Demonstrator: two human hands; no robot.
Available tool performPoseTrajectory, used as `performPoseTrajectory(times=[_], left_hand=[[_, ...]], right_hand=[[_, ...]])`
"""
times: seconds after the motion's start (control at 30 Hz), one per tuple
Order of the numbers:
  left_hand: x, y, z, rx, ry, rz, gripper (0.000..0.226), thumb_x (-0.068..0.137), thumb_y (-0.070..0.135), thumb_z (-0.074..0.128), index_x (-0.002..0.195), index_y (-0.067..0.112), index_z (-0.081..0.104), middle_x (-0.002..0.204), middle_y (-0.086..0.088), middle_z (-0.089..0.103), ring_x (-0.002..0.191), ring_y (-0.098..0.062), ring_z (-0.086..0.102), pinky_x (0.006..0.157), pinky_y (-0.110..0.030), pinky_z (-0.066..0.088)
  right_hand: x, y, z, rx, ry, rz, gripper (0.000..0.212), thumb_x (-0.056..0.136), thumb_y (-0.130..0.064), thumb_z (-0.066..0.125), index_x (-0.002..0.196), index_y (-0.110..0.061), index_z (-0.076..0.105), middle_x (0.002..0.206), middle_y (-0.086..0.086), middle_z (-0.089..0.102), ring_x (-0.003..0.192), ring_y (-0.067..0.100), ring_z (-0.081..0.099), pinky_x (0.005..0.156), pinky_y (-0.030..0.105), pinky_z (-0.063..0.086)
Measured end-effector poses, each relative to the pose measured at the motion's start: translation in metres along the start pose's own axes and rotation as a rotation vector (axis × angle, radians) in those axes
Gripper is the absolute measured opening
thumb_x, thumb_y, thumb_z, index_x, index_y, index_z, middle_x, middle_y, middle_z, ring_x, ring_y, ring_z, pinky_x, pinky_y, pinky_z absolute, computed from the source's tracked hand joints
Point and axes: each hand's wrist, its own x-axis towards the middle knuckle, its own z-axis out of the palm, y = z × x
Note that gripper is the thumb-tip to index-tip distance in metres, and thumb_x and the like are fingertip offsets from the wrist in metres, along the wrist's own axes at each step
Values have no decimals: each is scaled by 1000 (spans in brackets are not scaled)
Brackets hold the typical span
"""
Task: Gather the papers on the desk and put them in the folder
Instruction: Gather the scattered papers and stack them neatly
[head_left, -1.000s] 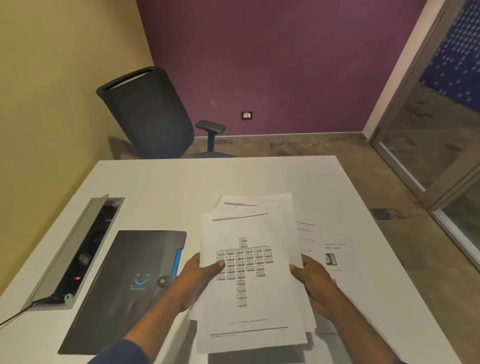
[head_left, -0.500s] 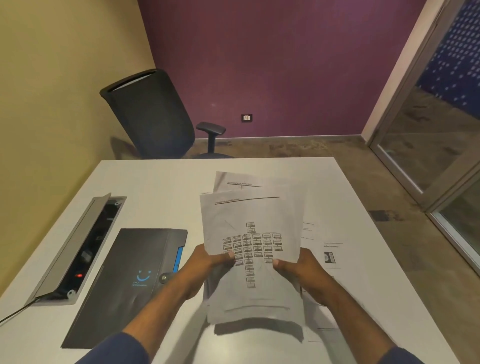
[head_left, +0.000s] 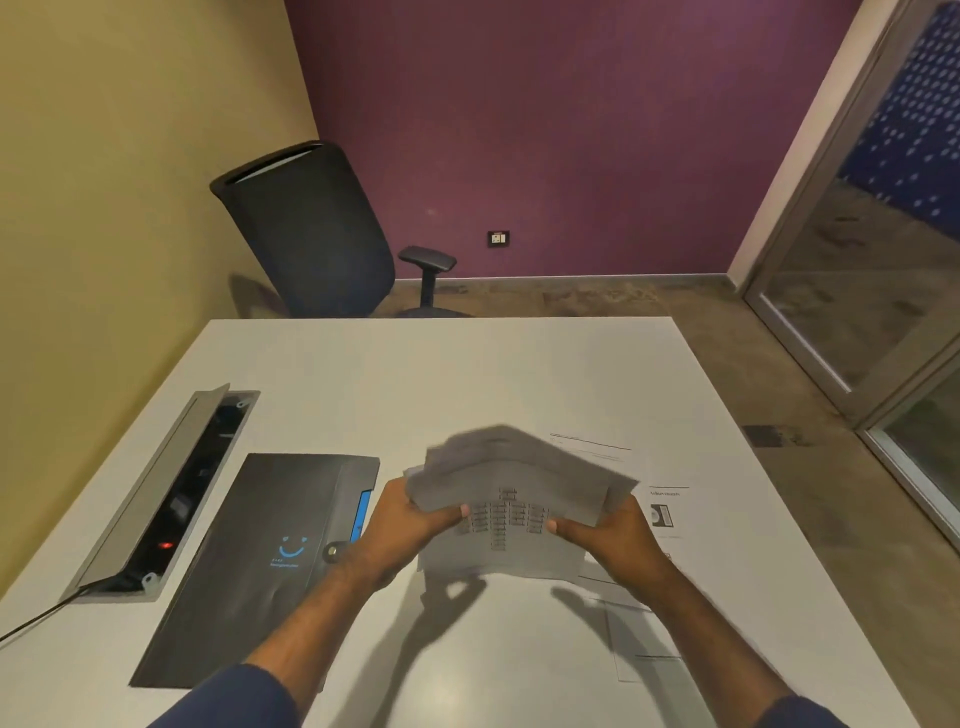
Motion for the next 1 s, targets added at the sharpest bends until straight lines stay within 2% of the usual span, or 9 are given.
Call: performPoseTrajectory(times=[0.13, 0.27, 0.4, 0.5, 0.6, 0.7, 0.8, 0.9, 1.0], left_hand=[[-1, -2, 5, -7, -28, 20, 49, 78, 9, 77, 124, 23, 67, 115, -13, 73, 110, -32, 67, 95, -49, 55], [-2, -9, 8, -62, 70, -53, 38, 79, 12, 78, 116, 17, 71, 110, -12, 75, 110, -33, 68, 99, -53, 51], [-6, -11, 7, -71, 75, -33, 43, 72, 26, 84, 114, 23, 73, 109, -6, 77, 106, -25, 71, 94, -45, 56], [-13, -27, 5, -56, -21, -72, 50, 76, 17, 84, 122, 28, 67, 116, -2, 74, 108, -17, 69, 89, -33, 57], [-23, -47, 13, 25, 48, -177, 29, 83, 23, 78, 109, 31, 69, 105, 4, 77, 103, -18, 70, 78, -25, 59], [-27, -58, 19, 169, 172, -189, 8, 93, 28, 64, 99, 32, 69, 89, 3, 76, 88, -15, 70, 63, -20, 57], [-24, -65, 18, 307, 264, -189, 26, 96, 10, 57, 77, 25, 66, 74, 2, 70, 71, -16, 65, 51, -17, 50], [-20, -71, 14, 324, 323, -234, 33, 90, -4, 52, 72, 21, 61, 69, 4, 64, 66, -13, 58, 48, -14, 44], [-16, -77, 4, 229, 372, -277, 14, 95, 12, 60, 84, 16, 69, 72, 6, 69, 70, -11, 63, 55, -18, 45]], right_hand=[[0, 7, 3, 48, 31, 31, 42, 70, 0, 84, 104, -20, 69, 99, 0, 78, 94, 15, 74, 85, 30, 58], [0, 6, 8, 78, 82, 20, 32, 77, 3, 76, 102, -17, 70, 91, -7, 78, 86, 7, 73, 74, 18, 57], [-3, 9, 11, 117, 147, 20, 28, 78, 3, 75, 89, -22, 71, 82, -15, 78, 76, 1, 73, 64, 11, 54], [-9, 23, 15, 101, 102, 102, 28, 78, 2, 77, 86, -24, 72, 87, -7, 79, 81, 7, 74, 68, 13, 55], [-17, 42, 18, 31, 93, 171, 24, 82, -4, 75, 87, -28, 71, 95, -3, 77, 92, 15, 72, 82, 25, 56], [-21, 47, 16, 0, 61, 139, 19, 87, -12, 70, 98, -27, 73, 98, -6, 78, 97, 13, 73, 86, 29, 57], [-23, 44, 12, 59, -5, 125, 17, 90, -20, 67, 105, -20, 75, 102, -5, 78, 94, 13, 74, 80, 29, 60], [-22, 51, 6, 109, 47, 210, 12, 89, -27, 69, 96, -21, 75, 85, -6, 77, 78, 7, 72, 65, 16, 54], [-19, 71, -7, 105, 213, 358, 14, 85, -15, 74, 97, -10, 68, 76, 2, 62, 66, 12, 58, 60, 17, 51]])
